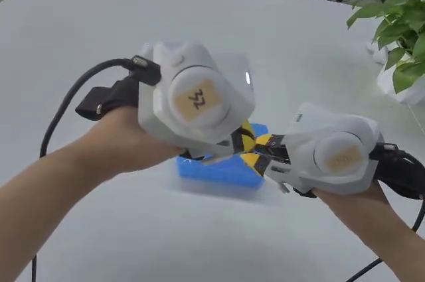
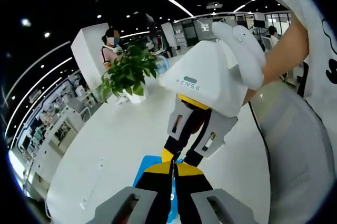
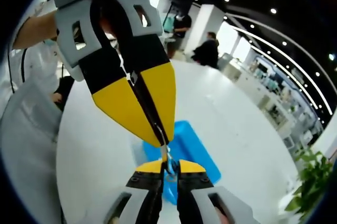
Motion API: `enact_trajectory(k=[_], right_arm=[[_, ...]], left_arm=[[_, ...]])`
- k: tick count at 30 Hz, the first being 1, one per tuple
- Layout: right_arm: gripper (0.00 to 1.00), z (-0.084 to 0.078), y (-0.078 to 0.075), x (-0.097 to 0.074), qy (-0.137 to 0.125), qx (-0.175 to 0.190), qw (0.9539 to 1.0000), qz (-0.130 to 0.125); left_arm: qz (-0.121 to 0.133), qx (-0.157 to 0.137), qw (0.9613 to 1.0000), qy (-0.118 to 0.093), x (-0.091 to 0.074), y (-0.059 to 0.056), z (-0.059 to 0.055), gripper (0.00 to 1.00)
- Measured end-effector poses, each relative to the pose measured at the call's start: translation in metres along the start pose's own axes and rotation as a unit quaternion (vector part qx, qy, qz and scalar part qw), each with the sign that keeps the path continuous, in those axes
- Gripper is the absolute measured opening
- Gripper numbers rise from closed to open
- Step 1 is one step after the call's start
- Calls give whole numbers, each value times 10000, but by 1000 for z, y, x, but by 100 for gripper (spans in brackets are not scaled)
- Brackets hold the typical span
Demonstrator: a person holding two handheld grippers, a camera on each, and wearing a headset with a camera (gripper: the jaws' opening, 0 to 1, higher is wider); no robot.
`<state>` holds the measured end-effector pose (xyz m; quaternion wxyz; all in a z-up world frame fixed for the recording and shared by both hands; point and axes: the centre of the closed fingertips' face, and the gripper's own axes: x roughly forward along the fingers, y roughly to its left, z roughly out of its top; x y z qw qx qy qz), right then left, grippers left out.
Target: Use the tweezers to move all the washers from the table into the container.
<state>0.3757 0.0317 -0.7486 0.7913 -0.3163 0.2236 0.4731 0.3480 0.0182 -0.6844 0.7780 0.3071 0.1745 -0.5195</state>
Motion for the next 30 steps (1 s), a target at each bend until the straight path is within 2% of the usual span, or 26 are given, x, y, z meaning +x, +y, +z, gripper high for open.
enact_trajectory(k=[4, 7, 9, 11, 14, 18, 22, 23, 25, 26, 30], right_arm=[[5, -3, -4, 13, -27, 157, 9999, 52], [5, -9, -5, 24, 25, 150, 9999, -14], [5, -15, -3, 30, 81, 317, 9994, 58], [6, -23, -5, 37, 127, 420, 9990, 51], [6, -27, -5, 42, 62, 980, 9951, 146], [6, -32, -10, 46, 101, 1080, 9940, 127], [6, -35, -13, 51, 53, 1397, 9900, 188], [6, -36, -13, 52, 61, 1496, 9884, 234], [6, -33, -10, 55, -55, 2009, 9788, 392], [6, -31, -11, 55, -88, 2081, 9773, 382], [5, -30, -8, 57, -54, 1986, 9794, 364]], left_arm=[[-2, -28, 9999, 143, 7, 8, -10, 0], [-3, 10, 9996, 290, 14, 9, -18, 0], [-53, 80, 9989, 458, 22, 9, -25, 0], [-101, 118, 9985, 520, 30, 10, -29, 0], [-170, 175, 9981, 563, 38, 12, -32, 0], [-254, 112, 9979, 578, 45, 17, -36, 0], [-290, 7, 9979, 577, 50, 20, -37, 0], [-295, -7, 9978, 588, 53, 22, -39, 0], [-330, -45, 9980, 546, 57, 21, -37, 0], [-326, -7, 9979, 559, 60, 22, -37, 0], [-334, 91, 9971, 683, 67, 23, -41, 0]])
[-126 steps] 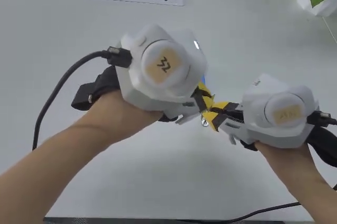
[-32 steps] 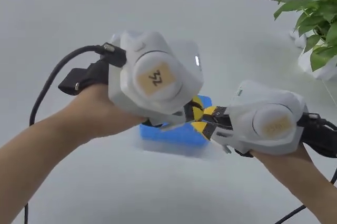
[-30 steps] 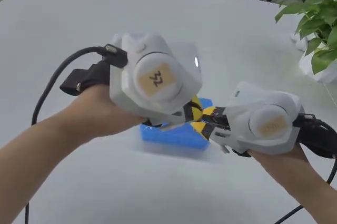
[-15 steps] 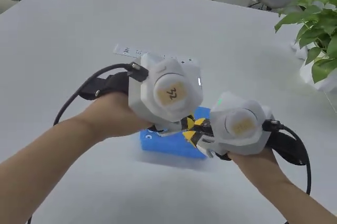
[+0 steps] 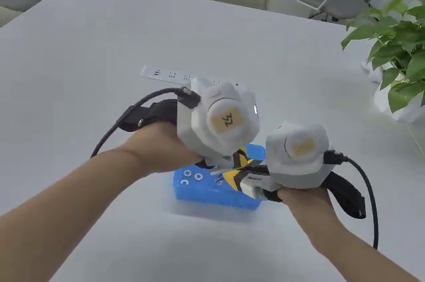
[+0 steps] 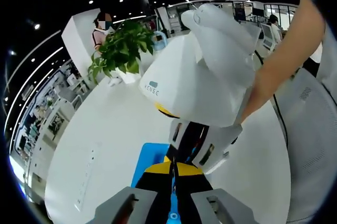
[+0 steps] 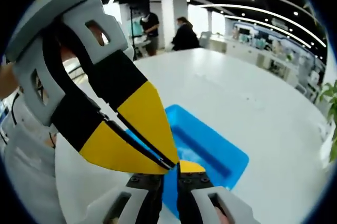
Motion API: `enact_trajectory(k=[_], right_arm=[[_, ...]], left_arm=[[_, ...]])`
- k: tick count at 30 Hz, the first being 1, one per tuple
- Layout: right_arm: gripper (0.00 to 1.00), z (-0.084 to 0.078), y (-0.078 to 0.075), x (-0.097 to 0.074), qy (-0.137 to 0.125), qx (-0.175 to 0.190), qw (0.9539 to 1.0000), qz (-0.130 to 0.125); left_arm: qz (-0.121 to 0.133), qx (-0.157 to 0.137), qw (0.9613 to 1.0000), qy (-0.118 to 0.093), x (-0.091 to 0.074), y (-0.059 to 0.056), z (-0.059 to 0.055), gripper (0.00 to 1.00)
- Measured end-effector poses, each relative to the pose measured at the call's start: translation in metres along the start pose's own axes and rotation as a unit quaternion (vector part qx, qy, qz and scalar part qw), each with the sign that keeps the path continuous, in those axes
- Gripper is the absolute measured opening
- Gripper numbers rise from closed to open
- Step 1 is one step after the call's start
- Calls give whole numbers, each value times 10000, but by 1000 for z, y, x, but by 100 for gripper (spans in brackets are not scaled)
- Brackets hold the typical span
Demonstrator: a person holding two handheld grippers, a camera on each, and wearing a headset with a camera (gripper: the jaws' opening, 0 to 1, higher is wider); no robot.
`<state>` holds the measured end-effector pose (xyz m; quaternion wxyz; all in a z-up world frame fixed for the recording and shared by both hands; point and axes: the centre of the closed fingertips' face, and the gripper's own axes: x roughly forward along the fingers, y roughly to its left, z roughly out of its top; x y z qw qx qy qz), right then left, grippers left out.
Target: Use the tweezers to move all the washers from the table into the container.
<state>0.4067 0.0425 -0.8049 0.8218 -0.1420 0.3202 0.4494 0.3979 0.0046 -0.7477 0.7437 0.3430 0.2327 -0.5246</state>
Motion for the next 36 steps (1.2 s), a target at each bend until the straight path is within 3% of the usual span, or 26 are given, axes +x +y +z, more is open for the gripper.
enact_trajectory(k=[6, 11, 14, 20, 25, 29, 36], right_arm=[[5, -11, 1, 4, 246, -146, 9996, -46], [6, -10, -1, -1, 251, -175, 9995, -102], [6, -3, -1, -9, 138, -134, 9997, -135], [8, 10, 8, -31, -135, -143, 9995, -252], [11, 18, 21, -54, -316, -314, 9983, -386], [10, 23, 42, -75, -452, -432, 9973, -383], [8, 10, 56, -95, -360, -1224, 9902, -566]], left_arm=[[-116, 8, 9999, 127, 7, -7, -6, 0], [-91, -25, 9999, 109, 4, -6, -5, 0], [-6, -73, 10000, 2, -6, -4, 1, 0], [137, -121, 9995, -270, -33, -10, 13, 0], [205, -69, 9985, -498, -58, -27, 27, 0], [238, 33, 9975, -663, -72, -42, 38, 0], [152, 280, 9958, -861, -92, -73, 50, 0]])
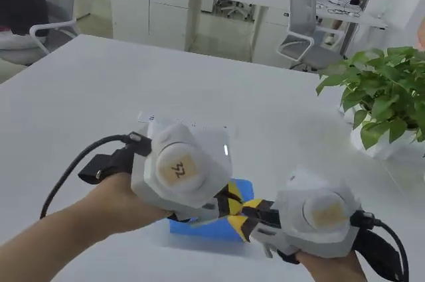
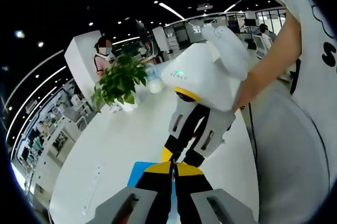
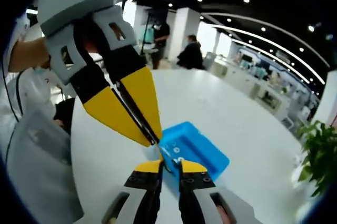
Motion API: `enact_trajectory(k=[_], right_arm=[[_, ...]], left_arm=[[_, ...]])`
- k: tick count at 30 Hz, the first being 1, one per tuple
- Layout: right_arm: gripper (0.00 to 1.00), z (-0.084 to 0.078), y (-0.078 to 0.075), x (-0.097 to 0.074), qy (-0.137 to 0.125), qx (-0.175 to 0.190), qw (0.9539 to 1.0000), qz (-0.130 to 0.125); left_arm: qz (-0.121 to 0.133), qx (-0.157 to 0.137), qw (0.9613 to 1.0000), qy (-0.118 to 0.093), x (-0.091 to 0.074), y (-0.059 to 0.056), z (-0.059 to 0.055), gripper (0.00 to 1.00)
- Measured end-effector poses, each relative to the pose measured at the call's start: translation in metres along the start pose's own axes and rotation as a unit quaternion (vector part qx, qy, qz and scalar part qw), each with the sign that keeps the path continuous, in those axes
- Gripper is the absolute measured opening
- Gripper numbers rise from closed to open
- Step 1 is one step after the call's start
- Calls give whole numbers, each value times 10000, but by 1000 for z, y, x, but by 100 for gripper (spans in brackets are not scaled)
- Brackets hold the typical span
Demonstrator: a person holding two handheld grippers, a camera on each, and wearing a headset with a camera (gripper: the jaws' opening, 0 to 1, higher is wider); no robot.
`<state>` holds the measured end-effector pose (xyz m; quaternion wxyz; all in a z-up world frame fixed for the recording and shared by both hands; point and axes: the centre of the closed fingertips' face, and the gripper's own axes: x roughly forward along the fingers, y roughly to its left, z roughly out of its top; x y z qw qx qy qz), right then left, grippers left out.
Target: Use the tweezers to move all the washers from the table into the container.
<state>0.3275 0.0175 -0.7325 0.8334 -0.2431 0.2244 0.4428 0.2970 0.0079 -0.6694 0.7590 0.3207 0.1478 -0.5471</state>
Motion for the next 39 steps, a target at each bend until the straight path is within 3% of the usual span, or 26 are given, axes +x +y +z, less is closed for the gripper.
enact_trajectory(k=[6, 14, 20, 27, 33, 39], right_arm=[[7, -10, 22, -9, 261, -475, 9985, -50], [6, -35, 41, -13, 472, -440, 9979, -54], [7, -61, 47, -11, 768, -411, 9962, -30], [8, -82, 56, 4, 1001, -283, 9945, 81], [9, -91, 64, 16, 1119, -38, 9936, 179], [11, -88, 74, 18, 924, 417, 9942, 357]], left_arm=[[-182, -30, 9998, -96, -3, -21, 0, 0], [-392, -108, 9992, -10, 2, -45, -13, 0], [-547, -428, 9975, 106, 19, -59, -37, 0], [-648, -514, 9956, 449, 34, -69, -60, 0], [-733, -653, 9923, 754, 38, -74, -85, 0], [-755, -873, 9888, 948, 40, -80, -107, 0]])
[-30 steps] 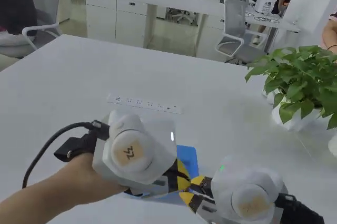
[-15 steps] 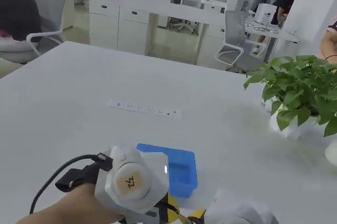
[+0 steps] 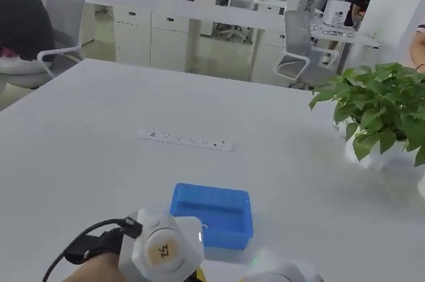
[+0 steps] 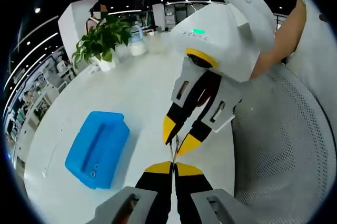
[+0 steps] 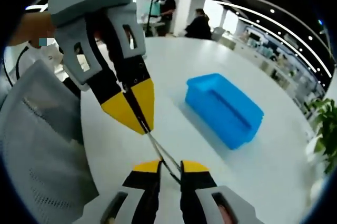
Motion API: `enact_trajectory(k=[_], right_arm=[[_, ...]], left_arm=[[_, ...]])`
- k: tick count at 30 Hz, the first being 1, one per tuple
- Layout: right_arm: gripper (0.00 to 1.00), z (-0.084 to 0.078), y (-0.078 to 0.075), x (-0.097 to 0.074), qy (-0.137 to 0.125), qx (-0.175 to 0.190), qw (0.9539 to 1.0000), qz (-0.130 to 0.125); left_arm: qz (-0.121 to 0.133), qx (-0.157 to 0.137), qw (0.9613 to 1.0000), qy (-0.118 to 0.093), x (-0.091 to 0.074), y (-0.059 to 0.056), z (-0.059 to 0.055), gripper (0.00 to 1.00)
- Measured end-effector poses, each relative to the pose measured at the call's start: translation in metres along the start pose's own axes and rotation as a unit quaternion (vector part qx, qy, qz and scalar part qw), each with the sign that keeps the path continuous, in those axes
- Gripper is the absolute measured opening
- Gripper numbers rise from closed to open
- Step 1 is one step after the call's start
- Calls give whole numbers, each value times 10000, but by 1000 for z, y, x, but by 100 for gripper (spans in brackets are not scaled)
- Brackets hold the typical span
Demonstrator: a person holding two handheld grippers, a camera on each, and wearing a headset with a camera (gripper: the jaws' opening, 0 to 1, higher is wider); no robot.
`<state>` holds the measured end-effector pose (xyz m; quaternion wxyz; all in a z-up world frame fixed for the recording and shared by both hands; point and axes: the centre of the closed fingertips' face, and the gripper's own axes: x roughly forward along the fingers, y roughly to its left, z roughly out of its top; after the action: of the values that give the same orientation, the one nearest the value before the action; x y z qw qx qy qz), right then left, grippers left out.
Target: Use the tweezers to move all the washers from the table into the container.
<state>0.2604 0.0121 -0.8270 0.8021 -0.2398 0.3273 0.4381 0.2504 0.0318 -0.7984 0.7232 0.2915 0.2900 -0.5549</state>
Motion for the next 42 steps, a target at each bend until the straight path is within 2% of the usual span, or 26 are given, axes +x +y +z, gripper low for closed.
enact_trajectory(k=[1, 2, 3, 5, 6, 9, 11, 12, 15, 16, 17, 18, 20, 21, 23, 27, 30, 31, 33, 35, 36, 39, 41, 42], right_arm=[[12, 0, 0, -2, -12, 93, 10000, -15], [12, 4, 3, -5, -124, 135, 9998, 73], [11, 8, 5, -6, -240, 225, 9994, 108], [13, 12, 10, -8, -401, 571, 9973, 210], [13, 14, 13, -12, -434, 614, 9968, 253], [14, 18, 17, -24, -468, 527, 9974, 161], [15, 21, 17, -33, -550, 595, 9967, 109], [16, 22, 16, -35, -609, 697, 9957, 78], [18, 30, 17, -44, -887, 1228, 9885, 35], [18, 31, 17, -47, -968, 1328, 9864, 9], [17, 32, 17, -49, -1004, 1352, 9857, -34], [18, 33, 17, -52, -1052, 1396, 9846, -75], [18, 38, 21, -61, -1103, 1418, 9837, -116], [18, 40, 21, -64, -1133, 1420, 9832, -146], [18, 33, 12, -65, -1194, 1431, 9822, -219], [20, 38, 9, -86, -1349, 1523, 9785, -342], [24, 41, 6, -100, -1457, 1603, 9752, -461], [25, 41, 3, -106, -1510, 1694, 9725, -525], [30, 38, -2, -114, -1553, 1891, 9674, -648], [32, 35, -8, -121, -1624, 2029, 9630, -715], [32, 33, -10, -123, -1649, 2091, 9608, -767], [35, 25, -19, -130, -1688, 2235, 9555, -922], [36, 20, -23, -134, -1687, 2317, 9529, -994], [37, 17, -25, -135, -1681, 2379, 9514, -1000]], left_arm=[[-23, -78, 9998, 156, 1, -2, -9, 0], [-85, -108, 9998, 170, 2, -3, -12, 0], [-178, -259, 9990, 318, 4, -6, -21, 0], [-169, -247, 9990, 322, 7, -3, -26, 0], [-188, -285, 9987, 368, 8, -3, -30, 0], [-209, -396, 9977, 511, 12, -2, -41, 0], [-203, -455, 9962, 710, 16, 0, -51, 0], [-219, -447, 9958, 773, 18, -1, -54, 0], [-368, -564, 9913, 1129, 24, -4, -70, 0], [-385, -513, 9945, 828, 26, -1, -61, 0], [-329, -709, 9921, 977, 27, 3, -67, 0], [-396, -843, 9914, 916, 31, 5, -65, 0], [-331, -674, 9917, 1047, 31, 10, -68, 0], [-351, -674, 9915, 1054, 29, 8, -67, 0], [-385, -593, 9914, 1098, 28, 7, -67, 0], [-422, -202, 9922, 1155, 28, 6, -67, 0], [-273, -466, 9913, 1203, 28, 7, -67, 0], [-268, -487, 9913, 1195, 28, 5, -67, 1], [-193, -749, 9899, 1188, 27, 0, -66, 8], [8, -1095, 9867, 1203, 25, -1, -67, 15], [-12, -1053, 9872, 1194, 24, -3, -68, 20], [279, -1266, 9853, 1111, 20, -3, -72, 29], [444, -1597, 9808, 1032, 16, -1, -78, 36], [578, -1761, 9773, 1027, 12, 1, -84, 44]])
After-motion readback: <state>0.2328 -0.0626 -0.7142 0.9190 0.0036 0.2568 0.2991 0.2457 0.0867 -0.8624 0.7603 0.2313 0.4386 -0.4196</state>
